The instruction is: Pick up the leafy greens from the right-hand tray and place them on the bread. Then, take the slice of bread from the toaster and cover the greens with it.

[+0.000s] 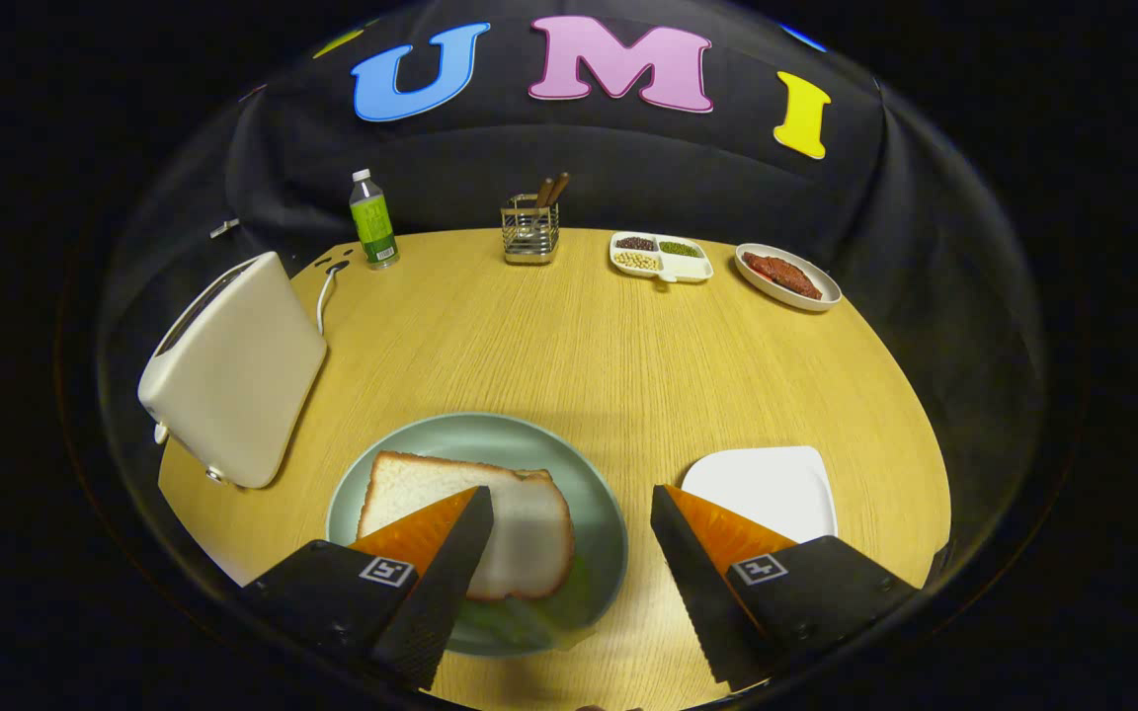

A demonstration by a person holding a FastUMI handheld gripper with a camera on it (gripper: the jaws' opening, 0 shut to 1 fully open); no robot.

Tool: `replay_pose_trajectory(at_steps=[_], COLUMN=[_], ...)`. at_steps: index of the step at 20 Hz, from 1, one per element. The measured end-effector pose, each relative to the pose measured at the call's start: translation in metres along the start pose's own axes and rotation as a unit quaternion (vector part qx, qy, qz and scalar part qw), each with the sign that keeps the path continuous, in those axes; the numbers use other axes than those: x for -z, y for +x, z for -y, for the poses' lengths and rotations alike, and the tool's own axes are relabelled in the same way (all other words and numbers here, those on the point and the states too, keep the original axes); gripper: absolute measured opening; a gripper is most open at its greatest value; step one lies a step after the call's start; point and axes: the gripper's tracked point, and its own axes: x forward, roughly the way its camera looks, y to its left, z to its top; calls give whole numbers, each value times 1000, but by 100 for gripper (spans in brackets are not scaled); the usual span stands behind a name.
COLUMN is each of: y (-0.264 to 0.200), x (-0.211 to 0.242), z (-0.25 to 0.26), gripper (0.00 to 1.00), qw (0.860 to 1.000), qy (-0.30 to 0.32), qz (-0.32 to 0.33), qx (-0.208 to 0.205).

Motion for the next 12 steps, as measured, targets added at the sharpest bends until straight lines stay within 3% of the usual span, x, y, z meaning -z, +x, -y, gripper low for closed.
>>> replay_pose_trajectory(at_steps=[12], y=[-52], x=[-98], z=[3], gripper=[100], qw=[991], qy=[-30], qz=[130], qx=[-17])
